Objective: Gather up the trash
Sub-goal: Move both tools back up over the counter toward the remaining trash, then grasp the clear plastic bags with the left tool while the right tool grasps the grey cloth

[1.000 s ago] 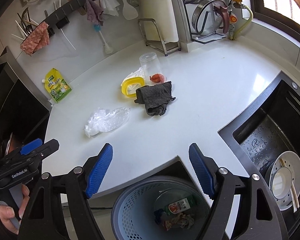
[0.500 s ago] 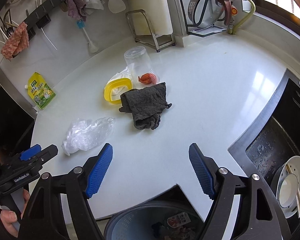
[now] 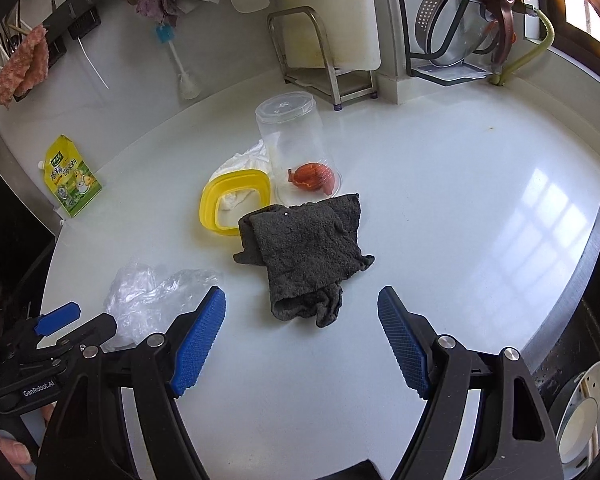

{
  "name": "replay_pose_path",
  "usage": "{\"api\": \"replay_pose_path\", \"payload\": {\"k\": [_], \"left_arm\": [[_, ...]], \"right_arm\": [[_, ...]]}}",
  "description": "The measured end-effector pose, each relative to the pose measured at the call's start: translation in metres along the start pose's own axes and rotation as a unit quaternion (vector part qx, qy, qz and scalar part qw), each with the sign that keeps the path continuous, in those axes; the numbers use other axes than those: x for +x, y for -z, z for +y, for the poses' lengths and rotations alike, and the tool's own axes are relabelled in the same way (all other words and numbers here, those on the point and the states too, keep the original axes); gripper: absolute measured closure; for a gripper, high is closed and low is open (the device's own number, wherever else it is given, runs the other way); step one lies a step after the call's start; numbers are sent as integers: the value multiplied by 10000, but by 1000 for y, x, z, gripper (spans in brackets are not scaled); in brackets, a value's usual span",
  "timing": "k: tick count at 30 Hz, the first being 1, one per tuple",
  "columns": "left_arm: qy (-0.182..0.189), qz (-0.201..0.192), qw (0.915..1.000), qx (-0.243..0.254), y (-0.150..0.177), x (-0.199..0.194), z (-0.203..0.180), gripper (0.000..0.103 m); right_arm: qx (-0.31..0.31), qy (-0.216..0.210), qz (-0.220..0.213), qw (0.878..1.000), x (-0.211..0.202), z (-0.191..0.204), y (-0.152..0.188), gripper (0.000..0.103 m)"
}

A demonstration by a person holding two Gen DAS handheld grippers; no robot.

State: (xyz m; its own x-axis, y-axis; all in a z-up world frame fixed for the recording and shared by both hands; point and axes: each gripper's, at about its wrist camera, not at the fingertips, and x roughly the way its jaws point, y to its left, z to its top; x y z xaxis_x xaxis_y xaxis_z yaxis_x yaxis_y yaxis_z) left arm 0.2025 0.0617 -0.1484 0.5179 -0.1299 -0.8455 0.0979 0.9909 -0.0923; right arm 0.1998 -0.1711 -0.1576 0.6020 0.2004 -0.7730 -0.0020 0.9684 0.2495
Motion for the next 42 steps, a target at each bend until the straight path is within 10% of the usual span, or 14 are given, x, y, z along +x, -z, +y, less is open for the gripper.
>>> {"api": "replay_pose_path", "payload": {"k": [27, 36, 42], "left_arm": [[130, 218, 9996, 138, -8, 42, -7, 15], [213, 240, 9995, 65, -9, 46, -7, 15], [253, 299, 9992, 85, -8, 51, -13, 15]], "right_arm": [[-477, 382, 236, 9979, 71, 7, -22, 29], [-733, 145, 223, 9970, 69, 17, -17, 72], [-594, -21, 221, 9980, 56, 17, -9, 80]]}}
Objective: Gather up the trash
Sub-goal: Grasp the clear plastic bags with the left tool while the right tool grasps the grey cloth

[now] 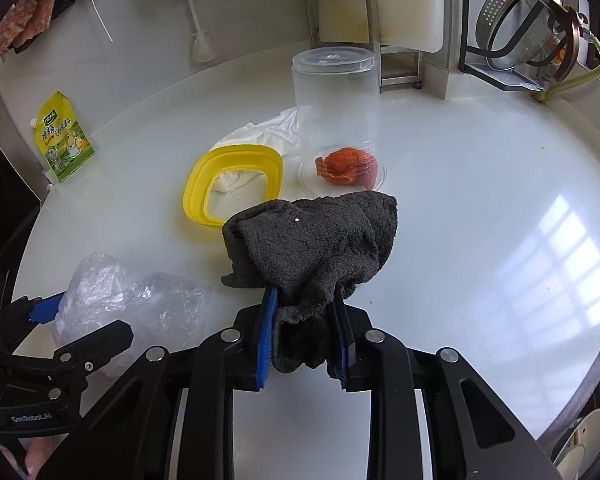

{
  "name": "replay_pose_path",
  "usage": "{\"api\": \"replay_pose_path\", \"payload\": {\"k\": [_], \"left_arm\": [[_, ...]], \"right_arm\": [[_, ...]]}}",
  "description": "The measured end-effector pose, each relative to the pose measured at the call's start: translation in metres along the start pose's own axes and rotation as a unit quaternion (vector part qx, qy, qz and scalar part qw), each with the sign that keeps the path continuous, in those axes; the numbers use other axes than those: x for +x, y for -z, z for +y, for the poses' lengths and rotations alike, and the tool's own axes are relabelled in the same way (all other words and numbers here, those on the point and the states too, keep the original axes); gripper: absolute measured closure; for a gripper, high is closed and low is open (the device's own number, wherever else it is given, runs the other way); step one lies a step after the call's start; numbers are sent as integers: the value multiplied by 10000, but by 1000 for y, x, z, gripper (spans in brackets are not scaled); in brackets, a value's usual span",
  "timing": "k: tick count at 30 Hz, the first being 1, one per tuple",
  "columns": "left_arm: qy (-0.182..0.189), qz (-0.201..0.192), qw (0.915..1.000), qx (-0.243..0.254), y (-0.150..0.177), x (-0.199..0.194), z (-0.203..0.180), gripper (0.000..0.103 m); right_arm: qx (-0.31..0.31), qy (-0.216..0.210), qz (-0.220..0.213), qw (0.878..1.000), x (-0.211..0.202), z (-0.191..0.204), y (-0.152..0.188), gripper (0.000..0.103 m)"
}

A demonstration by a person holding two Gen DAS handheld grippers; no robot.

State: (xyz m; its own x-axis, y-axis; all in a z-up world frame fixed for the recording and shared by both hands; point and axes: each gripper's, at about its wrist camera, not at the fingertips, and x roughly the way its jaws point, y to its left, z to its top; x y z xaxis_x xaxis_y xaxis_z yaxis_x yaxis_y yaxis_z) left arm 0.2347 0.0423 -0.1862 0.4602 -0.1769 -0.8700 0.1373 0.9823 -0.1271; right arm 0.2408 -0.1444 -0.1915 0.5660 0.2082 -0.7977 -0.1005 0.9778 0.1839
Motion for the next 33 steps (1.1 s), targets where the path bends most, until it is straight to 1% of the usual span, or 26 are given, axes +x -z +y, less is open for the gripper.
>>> {"api": "replay_pose_path", "payload": {"k": [4, 7, 9, 10, 12, 14, 15, 17, 22, 27, 33], "left_arm": [[96, 24, 9999, -20, -1, 4, -2, 17], [106, 6, 9999, -7, -2, 4, -4, 25], [103, -2, 9999, 31, -3, 4, -6, 36], [103, -2, 9999, 49, -3, 4, -7, 40], [89, 10, 9999, 71, -3, 3, -8, 55], [86, 40, 9999, 88, -3, 1, -9, 65], [78, 45, 9999, 84, -3, 0, -8, 68], [83, 49, 9999, 65, -2, -3, -8, 72], [85, -33, 9999, 58, -1, -21, -6, 74], [42, -168, 9998, 125, 2, -46, -8, 74], [-22, -297, 9994, 174, 15, -82, -15, 74]], "right_arm": [[143, -43, -74, 9999, -16, -1, 9, 80], [200, -6, -101, 9997, -25, -4, 14, 80], [282, -17, -125, 9995, -33, -6, 18, 80], [329, -13, -140, 9994, -37, -7, 20, 80], [413, 9, -162, 9990, -44, -10, 23, 80], [521, 21, -174, 9985, -52, -13, 28, 80], [569, 31, -180, 9982, -56, -14, 30, 80], [668, 36, -195, 9976, -64, -17, 34, 80], [839, 28, -237, 9962, -85, -20, 42, 80], [881, 17, -278, 9957, -108, -20, 51, 80], [890, -74, -316, 9955, -139, -18, 69, 80]]}}
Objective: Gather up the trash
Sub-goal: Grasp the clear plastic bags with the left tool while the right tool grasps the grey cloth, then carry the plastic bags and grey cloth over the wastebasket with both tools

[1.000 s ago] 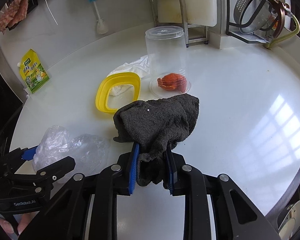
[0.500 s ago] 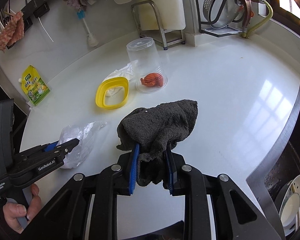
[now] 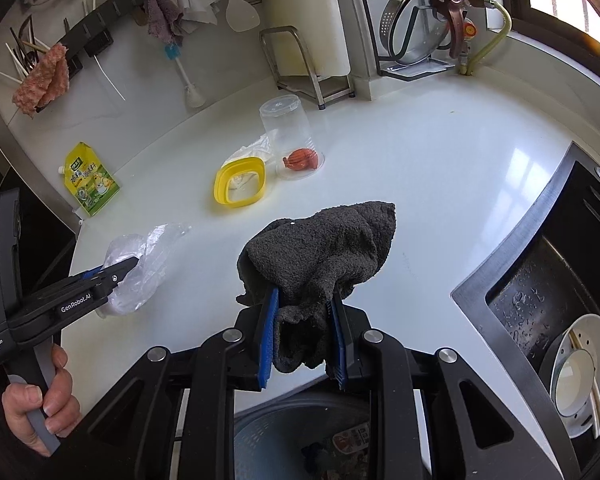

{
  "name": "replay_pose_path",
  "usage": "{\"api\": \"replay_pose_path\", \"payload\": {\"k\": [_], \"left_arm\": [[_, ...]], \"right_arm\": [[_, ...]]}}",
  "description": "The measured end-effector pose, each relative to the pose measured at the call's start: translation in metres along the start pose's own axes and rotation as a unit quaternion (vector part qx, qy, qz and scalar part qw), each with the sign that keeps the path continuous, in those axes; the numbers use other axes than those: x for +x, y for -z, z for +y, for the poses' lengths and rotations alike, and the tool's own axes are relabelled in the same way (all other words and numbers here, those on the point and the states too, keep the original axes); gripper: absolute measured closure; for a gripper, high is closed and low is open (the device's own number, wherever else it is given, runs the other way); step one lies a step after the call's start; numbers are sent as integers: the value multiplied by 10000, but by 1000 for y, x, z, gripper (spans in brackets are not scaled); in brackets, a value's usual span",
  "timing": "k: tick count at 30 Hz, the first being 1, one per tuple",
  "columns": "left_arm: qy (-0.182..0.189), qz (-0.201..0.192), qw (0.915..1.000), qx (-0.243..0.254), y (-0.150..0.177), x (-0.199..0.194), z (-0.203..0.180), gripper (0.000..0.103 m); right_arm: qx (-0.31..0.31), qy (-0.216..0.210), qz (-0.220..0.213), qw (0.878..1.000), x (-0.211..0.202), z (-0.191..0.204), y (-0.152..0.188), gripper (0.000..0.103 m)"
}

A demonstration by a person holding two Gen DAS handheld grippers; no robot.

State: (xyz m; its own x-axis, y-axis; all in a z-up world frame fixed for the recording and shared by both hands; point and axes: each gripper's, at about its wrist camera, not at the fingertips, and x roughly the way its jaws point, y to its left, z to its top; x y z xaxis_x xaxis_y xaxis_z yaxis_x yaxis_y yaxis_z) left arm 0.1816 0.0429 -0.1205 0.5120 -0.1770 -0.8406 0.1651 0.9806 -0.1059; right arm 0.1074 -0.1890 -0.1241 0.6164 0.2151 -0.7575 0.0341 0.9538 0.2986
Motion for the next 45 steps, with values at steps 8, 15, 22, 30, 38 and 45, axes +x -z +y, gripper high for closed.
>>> {"api": "replay_pose_path", "payload": {"k": [8, 15, 22, 30, 38, 45], "left_arm": [[-132, -37, 9999, -66, 32, -42, -17, 74], [-240, -87, 9996, -124, 66, -72, -34, 74], [-348, -59, 9993, -146, 101, -89, -54, 74], [-442, 21, 9988, -205, 137, -100, -74, 74], [-519, 143, 9984, -192, 162, -106, -93, 74], [-543, 279, 9978, -266, 176, -103, -101, 74]], "right_arm": [[-68, -247, 104, 9996, -40, -4, 28, 80], [-377, -371, 272, 9982, -68, -4, 54, 80], [-606, -505, 393, 9961, -88, -7, 79, 80], [-827, -605, 578, 9931, -102, -13, 106, 80], [-909, -701, 653, 9912, -113, -21, 124, 80], [-991, -694, 738, 9899, -118, -28, 138, 80]]}}
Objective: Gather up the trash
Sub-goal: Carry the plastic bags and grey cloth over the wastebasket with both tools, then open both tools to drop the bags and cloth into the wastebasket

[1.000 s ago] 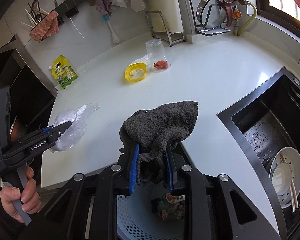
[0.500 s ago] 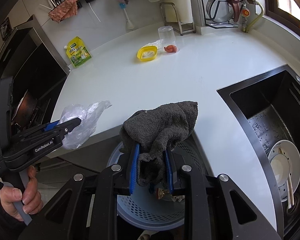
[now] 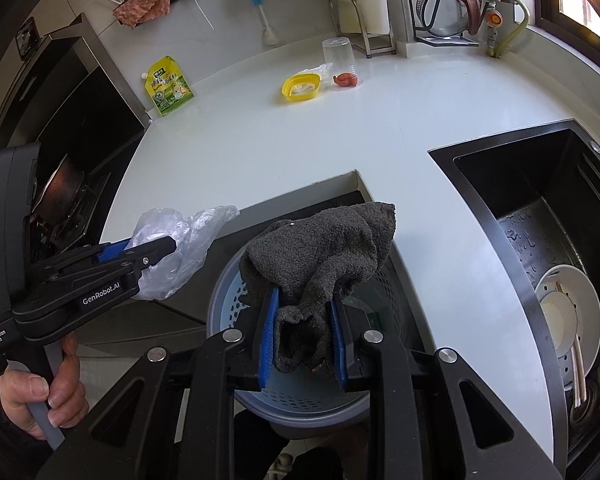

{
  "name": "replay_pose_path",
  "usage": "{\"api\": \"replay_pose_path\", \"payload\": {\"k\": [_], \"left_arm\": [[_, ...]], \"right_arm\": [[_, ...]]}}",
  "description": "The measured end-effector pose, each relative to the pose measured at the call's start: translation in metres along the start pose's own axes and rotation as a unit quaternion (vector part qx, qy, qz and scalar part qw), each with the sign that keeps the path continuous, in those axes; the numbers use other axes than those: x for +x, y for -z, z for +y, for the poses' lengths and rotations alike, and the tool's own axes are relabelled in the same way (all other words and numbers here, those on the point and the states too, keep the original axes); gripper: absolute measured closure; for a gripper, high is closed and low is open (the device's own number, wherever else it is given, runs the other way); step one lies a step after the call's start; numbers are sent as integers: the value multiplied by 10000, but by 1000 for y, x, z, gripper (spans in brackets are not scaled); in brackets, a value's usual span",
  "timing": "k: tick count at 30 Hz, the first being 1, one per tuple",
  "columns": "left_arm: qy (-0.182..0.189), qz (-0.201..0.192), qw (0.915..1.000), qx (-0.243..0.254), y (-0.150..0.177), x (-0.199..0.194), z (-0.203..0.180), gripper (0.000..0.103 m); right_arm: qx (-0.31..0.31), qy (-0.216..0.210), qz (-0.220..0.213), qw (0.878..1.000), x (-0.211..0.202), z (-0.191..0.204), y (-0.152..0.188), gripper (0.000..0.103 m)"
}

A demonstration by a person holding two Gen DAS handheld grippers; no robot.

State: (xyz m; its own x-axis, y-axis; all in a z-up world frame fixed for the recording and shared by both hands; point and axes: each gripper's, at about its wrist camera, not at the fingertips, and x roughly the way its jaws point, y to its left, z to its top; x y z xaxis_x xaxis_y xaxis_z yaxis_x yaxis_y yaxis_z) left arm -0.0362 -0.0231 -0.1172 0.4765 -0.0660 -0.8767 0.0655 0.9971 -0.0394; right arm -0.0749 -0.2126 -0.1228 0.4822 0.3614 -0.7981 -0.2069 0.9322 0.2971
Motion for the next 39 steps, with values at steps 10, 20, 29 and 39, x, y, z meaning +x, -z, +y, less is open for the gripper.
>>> {"api": "replay_pose_path", "payload": {"k": [10, 20, 29, 39], "left_arm": [[-26, 244, 9997, 72, 12, 7, -14, 73], [-55, 285, 9995, 96, 14, 5, -18, 73], [1, 333, 9994, 121, 15, 2, -18, 71], [-32, 422, 9991, 83, 15, 4, -17, 63]], "right_arm": [[-3, -31, 279, 9996, 6, -5, 18, 80], [-38, -88, 475, 9988, 13, -2, 22, 80], [-15, -147, 573, 9982, 18, -3, 23, 80], [-108, -120, 703, 9974, 24, 0, 22, 78]]}}
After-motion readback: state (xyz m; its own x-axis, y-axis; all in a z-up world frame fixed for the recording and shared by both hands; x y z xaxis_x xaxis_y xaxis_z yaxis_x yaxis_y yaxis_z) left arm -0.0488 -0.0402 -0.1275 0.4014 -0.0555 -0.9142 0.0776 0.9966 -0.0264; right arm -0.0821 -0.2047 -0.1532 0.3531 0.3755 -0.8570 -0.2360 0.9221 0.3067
